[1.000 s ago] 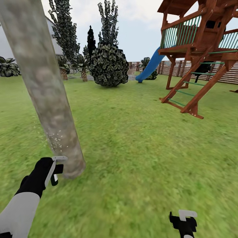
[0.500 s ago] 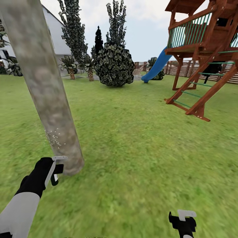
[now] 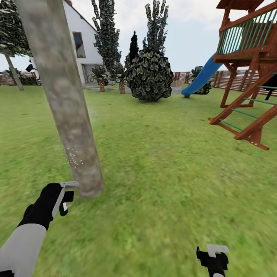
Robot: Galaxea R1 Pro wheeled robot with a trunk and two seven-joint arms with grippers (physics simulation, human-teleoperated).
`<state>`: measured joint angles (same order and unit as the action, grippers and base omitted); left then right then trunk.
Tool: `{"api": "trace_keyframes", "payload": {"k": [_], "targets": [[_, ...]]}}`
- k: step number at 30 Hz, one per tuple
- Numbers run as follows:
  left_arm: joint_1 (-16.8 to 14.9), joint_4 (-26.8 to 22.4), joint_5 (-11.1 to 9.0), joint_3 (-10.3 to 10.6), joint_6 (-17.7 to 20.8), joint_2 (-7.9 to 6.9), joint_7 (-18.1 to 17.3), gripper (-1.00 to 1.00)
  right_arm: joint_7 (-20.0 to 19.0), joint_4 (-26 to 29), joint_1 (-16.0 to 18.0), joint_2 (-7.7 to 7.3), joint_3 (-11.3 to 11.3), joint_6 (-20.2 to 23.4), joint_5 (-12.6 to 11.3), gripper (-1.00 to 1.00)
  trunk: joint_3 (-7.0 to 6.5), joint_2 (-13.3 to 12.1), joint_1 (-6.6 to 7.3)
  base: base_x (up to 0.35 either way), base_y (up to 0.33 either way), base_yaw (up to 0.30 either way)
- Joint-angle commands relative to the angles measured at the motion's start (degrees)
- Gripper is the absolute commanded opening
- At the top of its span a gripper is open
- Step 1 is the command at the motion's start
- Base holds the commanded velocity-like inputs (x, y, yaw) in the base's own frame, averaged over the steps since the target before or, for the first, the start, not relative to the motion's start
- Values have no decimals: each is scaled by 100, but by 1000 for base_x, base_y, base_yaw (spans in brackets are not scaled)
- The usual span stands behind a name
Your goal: In the garden, pick up the pesticide atomizer on the floor and spray pesticide onto both trees until each tree trunk is fully covered.
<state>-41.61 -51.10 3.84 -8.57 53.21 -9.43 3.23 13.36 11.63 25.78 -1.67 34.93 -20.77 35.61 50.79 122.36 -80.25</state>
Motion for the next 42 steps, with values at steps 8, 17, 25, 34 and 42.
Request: {"api": "trace_keyframes", "payload": {"k": [8, 17, 25, 34, 42], "targets": [[-5, -5, 38, -9, 21, 3, -15, -100, 18, -11, 6, -17, 41, -24, 60, 100, 5, 2, 0, 174, -247, 22], [-5, -3, 38, -8, 14, 4, -15, -100, 18, -11, 6, -5, 41, -24, 60, 100, 5, 2, 0, 230, -204, 0], [-5, -5, 38, -13, 14, 3, -15, -100, 18, -11, 6, 0, 41, -24, 60, 100, 5, 2, 0, 206, -216, 184], [-5, -5, 40, -20, 13, 3, -15, -100, 18, -11, 6, 0, 41, -24, 60, 100, 5, 2, 0, 204, -216, 277], [-5, -5, 38, -22, 9, 3, -15, -100, 18, -11, 6, 0, 41, -24, 60, 100, 5, 2, 0, 238, -192, 277]]}}
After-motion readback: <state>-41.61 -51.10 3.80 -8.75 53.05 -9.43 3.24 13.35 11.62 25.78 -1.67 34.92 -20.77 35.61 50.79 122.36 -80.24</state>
